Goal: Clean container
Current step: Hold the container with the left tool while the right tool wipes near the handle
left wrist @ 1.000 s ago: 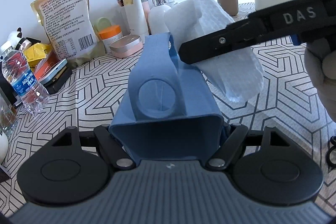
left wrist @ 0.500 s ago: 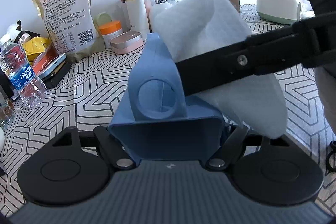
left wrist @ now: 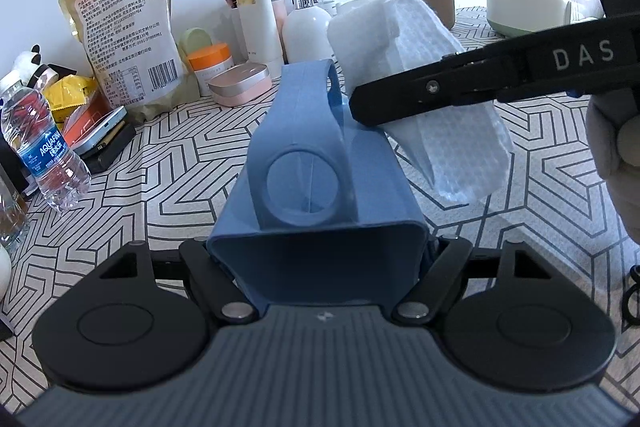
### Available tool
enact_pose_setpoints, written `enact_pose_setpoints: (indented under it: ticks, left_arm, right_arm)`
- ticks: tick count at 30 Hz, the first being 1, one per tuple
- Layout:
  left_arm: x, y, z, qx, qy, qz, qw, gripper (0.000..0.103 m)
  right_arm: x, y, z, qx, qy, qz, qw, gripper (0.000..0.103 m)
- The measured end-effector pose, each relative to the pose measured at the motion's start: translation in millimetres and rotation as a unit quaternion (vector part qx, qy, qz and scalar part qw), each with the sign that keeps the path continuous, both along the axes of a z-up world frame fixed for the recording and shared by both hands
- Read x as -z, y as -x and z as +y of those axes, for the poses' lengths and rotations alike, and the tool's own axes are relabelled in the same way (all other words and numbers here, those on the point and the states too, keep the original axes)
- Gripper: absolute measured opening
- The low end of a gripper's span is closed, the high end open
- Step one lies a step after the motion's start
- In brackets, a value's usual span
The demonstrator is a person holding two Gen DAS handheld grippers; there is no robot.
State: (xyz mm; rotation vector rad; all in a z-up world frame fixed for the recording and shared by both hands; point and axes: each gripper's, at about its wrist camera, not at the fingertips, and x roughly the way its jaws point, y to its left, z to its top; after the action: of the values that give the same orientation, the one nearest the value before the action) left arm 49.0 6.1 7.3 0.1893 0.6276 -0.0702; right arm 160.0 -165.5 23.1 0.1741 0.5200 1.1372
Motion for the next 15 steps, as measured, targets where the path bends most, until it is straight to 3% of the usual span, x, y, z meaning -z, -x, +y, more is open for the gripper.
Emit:
enact_pose_setpoints:
  ticks: [8,10,11,12,15]
  left_arm:
    - [0.6,-0.7,-1.6,-0.002,0.000,0.000,1.0000,0.076]
    - [0.9,-0.5,-2.1,-0.002,0.000,0.000,1.0000,0.076]
    - [1.0,-0.5,-2.3,-0.002,0.000,0.000,1.0000,0.076]
    - [1.1,-0.4,-2.6,-0.002,0.000,0.000,1.0000,0.076]
    - [1.2,0.3,-3.5,-0.002,0.000,0.000,1.0000,0.076]
  right_arm:
    - [-4.6,2.4,2.5,-0.018,0.011,-0.009,1.000,0.021]
    - [-6.1,4.9,1.8,-0.024,0.012,-0.011,1.000,0.031]
    - [-7.4,5.2,0.4,-0.020,0.008,-0.010,1.000,0.044]
    - [-8.7,5.4,-2.3,-0.016,0.003,-0.012,1.000,0.049]
    - [-10.2,4.6,-8.5,-0.009,-0.009,-0.010,1.000,0.050]
